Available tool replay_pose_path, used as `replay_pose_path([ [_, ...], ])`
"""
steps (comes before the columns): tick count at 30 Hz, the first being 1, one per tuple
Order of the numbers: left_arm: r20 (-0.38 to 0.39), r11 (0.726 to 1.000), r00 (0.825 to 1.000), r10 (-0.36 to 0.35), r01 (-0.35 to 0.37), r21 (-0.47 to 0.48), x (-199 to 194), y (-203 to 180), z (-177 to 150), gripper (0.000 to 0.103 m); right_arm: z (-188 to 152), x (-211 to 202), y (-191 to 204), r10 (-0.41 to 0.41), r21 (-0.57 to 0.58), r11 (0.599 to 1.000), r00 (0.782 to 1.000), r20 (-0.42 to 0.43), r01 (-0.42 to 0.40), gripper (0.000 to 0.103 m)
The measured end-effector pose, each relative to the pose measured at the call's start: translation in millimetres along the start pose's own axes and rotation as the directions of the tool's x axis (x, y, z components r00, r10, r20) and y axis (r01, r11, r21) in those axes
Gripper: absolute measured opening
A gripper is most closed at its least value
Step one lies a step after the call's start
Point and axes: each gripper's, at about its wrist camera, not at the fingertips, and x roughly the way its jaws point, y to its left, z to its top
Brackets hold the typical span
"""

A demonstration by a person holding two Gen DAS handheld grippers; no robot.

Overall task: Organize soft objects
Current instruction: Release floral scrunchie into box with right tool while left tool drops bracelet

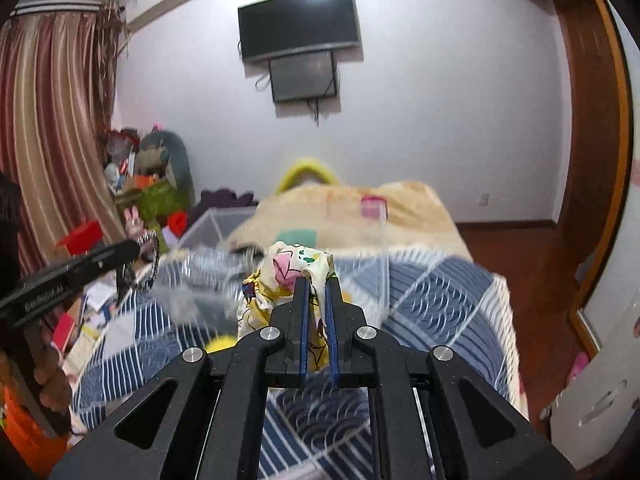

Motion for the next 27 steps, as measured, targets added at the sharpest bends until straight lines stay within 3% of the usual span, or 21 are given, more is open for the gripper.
replay_pose_path([
  [5,0.041,0.999,0.999,0.022,-0.023,0.033,5.1,-4.2,14.1,0.005,15.6,8.6,0.1,-0.043,0.002,0.999,0.998,0.049,0.043,0.007],
  [9,0.025,0.998,0.999,0.040,-0.041,0.043,26.1,-3.6,20.1,0.005,17.8,32.8,1.1,-0.081,-0.003,0.997,0.997,0.019,0.081,0.007],
  [16,-0.087,0.994,0.993,0.082,-0.075,0.079,85.2,-2.3,8.6,0.005,5.4,67.6,-0.6,-0.118,-0.019,0.993,0.990,-0.079,0.116,0.007],
  [21,-0.159,0.996,0.986,0.057,-0.046,0.072,108.4,-0.8,-3.0,0.005,-3.8,77.7,-1.3,-0.130,-0.043,0.991,0.982,-0.136,0.126,0.007],
  [24,-0.183,0.998,0.983,0.024,-0.014,0.055,112.2,1.2,-4.8,0.005,-5.8,77.7,-1.0,-0.124,-0.050,0.992,0.979,-0.163,0.117,0.011],
  [27,-0.191,0.999,0.981,0.010,0.000,0.051,109.7,2.0,-4.4,0.006,-5.3,74.1,-2.6,-0.134,-0.059,0.990,0.978,-0.162,0.127,0.024],
])
